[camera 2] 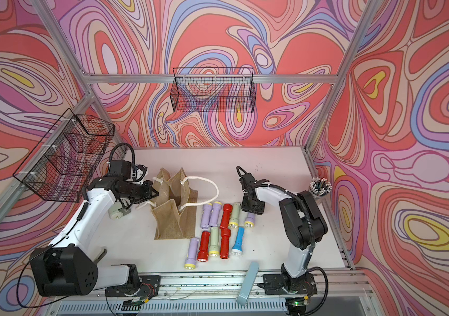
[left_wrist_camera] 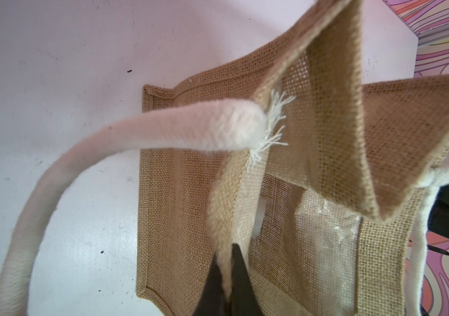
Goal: Put the flashlights into the tote bags
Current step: Pick up the flashlight from the center of the board.
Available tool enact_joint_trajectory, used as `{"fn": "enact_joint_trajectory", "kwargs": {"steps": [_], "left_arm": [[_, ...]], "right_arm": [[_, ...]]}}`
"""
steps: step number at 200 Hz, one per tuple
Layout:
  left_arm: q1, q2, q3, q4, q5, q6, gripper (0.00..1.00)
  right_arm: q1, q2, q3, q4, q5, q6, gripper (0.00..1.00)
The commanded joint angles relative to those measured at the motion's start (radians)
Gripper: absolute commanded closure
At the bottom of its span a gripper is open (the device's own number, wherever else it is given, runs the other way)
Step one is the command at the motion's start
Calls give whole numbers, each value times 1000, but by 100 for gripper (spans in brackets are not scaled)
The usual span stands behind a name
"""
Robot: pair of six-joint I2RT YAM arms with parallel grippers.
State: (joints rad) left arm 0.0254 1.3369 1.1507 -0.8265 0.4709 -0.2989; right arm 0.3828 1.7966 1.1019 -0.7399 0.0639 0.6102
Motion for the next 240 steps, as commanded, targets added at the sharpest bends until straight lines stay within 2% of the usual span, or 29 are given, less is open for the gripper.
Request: {"fn": "enact_joint_trajectory", "kwargs": {"steps": [1,35,95,170,206,240], "left_arm": [[0,10,-16,6,-12,14,100],[-1,15,-12,4,-13,12,100],[-2,7,-15,6,-8,14,100],[-1,2,-9,4,-4,17,100],[-1,2,-9,4,0,20,100],[-1,2,-5,4,1,21,100]], "right_arm": [[0,47,-30,-23,6,13,57],[0,63,-23,-32,20,13,70],[0,17,36,-77,95,-24,84],[1,-109,246,-188,213,-79,85],[2,-160,374,-205,205,-92,86],[18,-186,506,-201,140,-80,87]]}}
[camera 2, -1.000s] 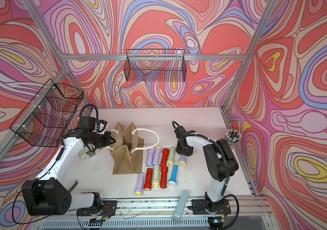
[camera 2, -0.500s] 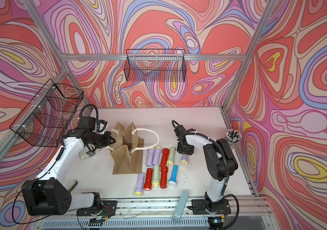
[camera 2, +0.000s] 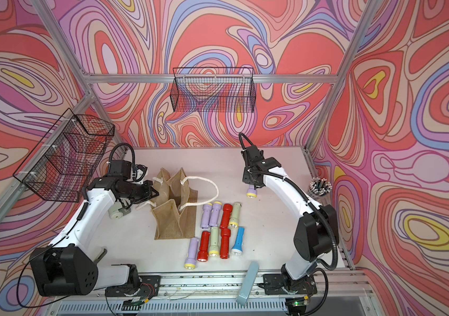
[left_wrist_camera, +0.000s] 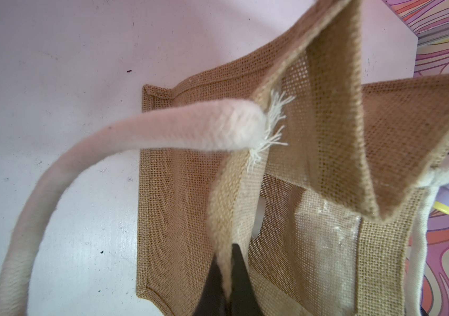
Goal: Put the flashlights into the tote bags
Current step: Pick up the flashlight from the center of the board, then place the flashlight in the canvas bag.
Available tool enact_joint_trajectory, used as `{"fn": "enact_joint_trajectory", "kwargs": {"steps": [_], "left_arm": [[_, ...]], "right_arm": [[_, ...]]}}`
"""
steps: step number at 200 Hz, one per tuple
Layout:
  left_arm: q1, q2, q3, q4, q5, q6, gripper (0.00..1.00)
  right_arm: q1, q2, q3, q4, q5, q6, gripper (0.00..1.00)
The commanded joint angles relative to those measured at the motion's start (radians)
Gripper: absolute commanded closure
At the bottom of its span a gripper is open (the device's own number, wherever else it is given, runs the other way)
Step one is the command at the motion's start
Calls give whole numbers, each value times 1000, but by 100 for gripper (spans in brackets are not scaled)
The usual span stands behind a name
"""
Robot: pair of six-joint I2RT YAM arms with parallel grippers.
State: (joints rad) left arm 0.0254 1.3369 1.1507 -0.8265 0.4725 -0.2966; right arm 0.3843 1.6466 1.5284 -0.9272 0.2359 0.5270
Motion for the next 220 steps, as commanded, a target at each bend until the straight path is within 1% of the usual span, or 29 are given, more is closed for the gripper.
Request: {"fn": "enact_joint_trajectory", "kwargs": {"steps": [1,34,55,77,94,106,110,124,153,188,220], "left_arm": [[-1,2,-5,4,0,19,100],[0,-3,-9,9,7,16,100],[-1,-7,-11,13,15,12,100],[0,-21,-15,26,37,11,100],[-1,-34,-22,46,86,11,100],[-1,-43,-32,70,141,6,100],[-1,-45,-36,80,160,2,100],[-1,-53,-53,117,222,-15,100],[1,-49,-74,163,291,-48,100],[4,-59,-78,164,296,-58,100],[21,-73,-81,150,297,-64,100]], "right_arm": [[18,-37,84,-13,-33,4,87],[124,-32,201,57,-61,-13,87],[205,14,289,100,-79,-39,88],[269,64,353,182,-129,-42,88],[300,101,386,263,-192,-30,88],[319,119,411,314,-240,-14,89],[325,151,421,330,-255,-10,89],[346,195,458,370,-307,7,90],[403,289,537,434,-387,29,90],[465,384,570,542,-479,44,91],[494,431,545,591,-504,18,92]]}}
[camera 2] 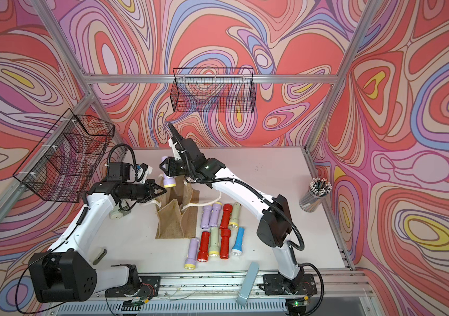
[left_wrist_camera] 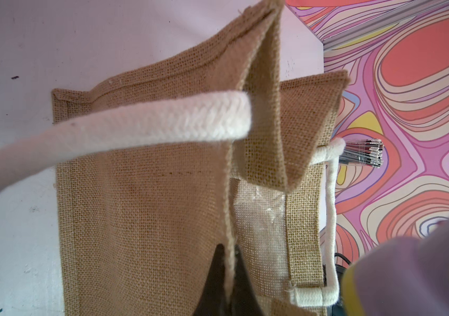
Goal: Put the flashlights into the tote bags
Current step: Place the flashlight in the canvas bag.
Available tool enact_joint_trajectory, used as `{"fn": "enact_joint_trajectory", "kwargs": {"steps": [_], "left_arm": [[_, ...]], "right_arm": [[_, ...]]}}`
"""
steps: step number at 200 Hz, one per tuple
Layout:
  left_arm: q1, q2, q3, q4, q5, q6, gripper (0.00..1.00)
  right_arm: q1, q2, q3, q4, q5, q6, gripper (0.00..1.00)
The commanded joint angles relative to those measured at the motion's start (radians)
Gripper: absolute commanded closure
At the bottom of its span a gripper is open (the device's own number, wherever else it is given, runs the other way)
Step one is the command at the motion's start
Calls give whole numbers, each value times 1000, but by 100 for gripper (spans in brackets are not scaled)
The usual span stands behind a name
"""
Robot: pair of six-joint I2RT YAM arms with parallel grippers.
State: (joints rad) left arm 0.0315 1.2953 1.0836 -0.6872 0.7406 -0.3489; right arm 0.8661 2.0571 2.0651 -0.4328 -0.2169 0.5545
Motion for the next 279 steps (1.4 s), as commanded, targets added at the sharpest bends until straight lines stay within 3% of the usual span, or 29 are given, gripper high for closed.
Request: {"fn": "enact_joint_trajectory", "kwargs": {"steps": [1,55,102,169,240,279], "left_arm": [[17,-32,-14,12,31,-12,100],[98,-45,-93,130,153,-119,100],[126,-50,-144,255,254,-214,100],[143,-58,-151,280,252,-257,100],[188,-70,-137,238,232,-237,100],[192,-73,-106,153,169,-174,100]], "right_arm": [[12,22,6,98,-51,-11,92],[26,1,-168,141,-6,-56,94],[53,72,-117,-106,57,-144,94],[75,115,-102,-411,275,-247,95],[59,233,-20,-496,307,-265,95],[58,335,148,-628,355,-247,95]]}}
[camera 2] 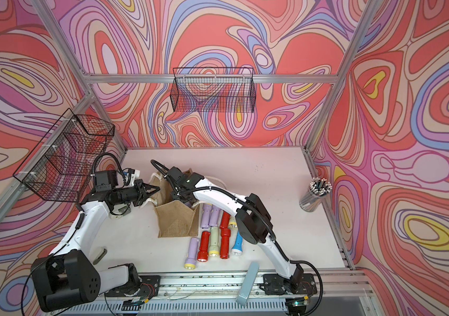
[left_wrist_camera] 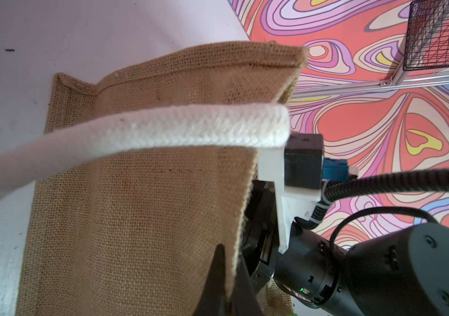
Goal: Put the flashlights into the tote bags
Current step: Place the flashlight in the canvas bag.
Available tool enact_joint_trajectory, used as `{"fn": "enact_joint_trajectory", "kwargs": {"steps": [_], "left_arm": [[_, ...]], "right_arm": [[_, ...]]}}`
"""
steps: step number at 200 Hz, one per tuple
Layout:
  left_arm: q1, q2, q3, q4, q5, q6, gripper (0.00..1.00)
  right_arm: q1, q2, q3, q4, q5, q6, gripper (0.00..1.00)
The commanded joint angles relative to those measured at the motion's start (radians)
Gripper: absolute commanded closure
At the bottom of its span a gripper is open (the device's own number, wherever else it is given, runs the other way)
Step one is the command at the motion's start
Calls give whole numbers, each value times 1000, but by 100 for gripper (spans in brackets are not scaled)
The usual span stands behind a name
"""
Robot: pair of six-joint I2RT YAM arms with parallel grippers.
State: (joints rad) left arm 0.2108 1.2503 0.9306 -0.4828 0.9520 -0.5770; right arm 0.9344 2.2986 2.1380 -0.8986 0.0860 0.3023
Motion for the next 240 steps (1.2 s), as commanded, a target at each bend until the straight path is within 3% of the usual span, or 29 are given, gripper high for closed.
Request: {"fn": "enact_joint_trajectory", "kwargs": {"steps": [1,44,164,175,185,206,240], "left_arm": [[13,-29,47,-53,-45,56,100],[31,-31,55,-69,-46,69,100],[92,-47,35,-43,-45,43,100],[93,-48,26,-37,-43,41,100],[93,-44,21,-31,-35,41,100],[94,-42,17,-35,-34,50,100],[93,-40,29,-71,-58,87,100]], "right_arm": [[-10,96,79,-167,56,6,95],[-10,122,121,-294,186,21,95],[-13,234,154,-378,254,61,86],[-15,234,154,-378,250,61,82],[-15,231,160,-371,233,61,68],[-14,214,187,-331,141,48,49],[-16,158,196,-229,-11,38,42]]}}
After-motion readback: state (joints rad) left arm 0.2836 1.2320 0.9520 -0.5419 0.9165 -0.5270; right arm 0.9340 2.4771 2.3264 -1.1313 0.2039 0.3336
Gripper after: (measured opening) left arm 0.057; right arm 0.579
